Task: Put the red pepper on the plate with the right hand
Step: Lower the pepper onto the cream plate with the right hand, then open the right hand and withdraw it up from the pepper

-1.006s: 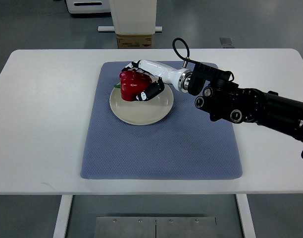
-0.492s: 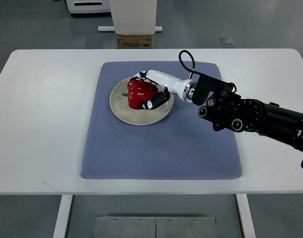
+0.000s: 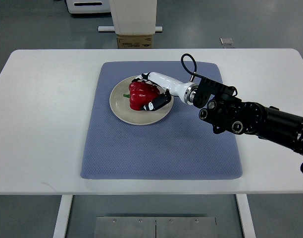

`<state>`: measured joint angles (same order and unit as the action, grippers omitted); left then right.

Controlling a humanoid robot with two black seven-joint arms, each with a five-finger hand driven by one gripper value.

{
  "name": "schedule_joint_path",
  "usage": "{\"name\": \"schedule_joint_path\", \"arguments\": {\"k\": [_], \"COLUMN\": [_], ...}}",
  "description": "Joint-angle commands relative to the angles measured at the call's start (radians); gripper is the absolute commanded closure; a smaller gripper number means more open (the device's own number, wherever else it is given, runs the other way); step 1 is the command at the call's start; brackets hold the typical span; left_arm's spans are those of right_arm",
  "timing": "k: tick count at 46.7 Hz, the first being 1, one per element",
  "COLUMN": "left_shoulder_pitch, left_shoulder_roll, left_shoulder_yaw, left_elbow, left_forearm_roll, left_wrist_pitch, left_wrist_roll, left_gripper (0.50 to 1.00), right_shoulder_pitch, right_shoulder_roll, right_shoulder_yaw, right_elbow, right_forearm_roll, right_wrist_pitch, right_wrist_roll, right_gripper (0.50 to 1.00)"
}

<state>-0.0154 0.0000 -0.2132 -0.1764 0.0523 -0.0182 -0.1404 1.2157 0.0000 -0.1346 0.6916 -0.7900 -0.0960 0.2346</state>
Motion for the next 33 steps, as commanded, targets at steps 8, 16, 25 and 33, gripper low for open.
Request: {"name": "schedule_joint_path", "arguments": {"k": [8,16,25,33], "left_shoulder_pitch": [0.0,0.0,0.0,0.0], "left_shoulder_roll": [0.0,0.0,0.0,0.0], "left_shoulder_yaw": [0.0,0.0,0.0,0.0], "left_elbow": [0.0,0.0,0.0,0.0], "left_forearm_roll": [0.0,0.0,0.0,0.0], "left_wrist_pitch": [0.0,0.0,0.0,0.0], "left_wrist_roll": [0.001,-0.001,-0.001,-0.001], "left_gripper": [0.5,0.5,0.5,0.5], "right_shoulder_pitch": [0.002,0.008,0.015,0.008], "right_shoulder_roll": [0.0,0.0,0.0,0.0], "right_shoulder_yaw": [0.003,0.006,0.081,0.154], "right_elbow": [0.002,0.002,0.0,0.0], "right_forearm_roll": [0.017,0.043,0.089,0.138], "right_wrist_pitch": [-0.002,-0.002,-0.004,-0.005], "right_wrist_roll": [0.0,0.002,0.0,-0.001], "right_gripper": [0.5,0.5,0.5,0.5]}}
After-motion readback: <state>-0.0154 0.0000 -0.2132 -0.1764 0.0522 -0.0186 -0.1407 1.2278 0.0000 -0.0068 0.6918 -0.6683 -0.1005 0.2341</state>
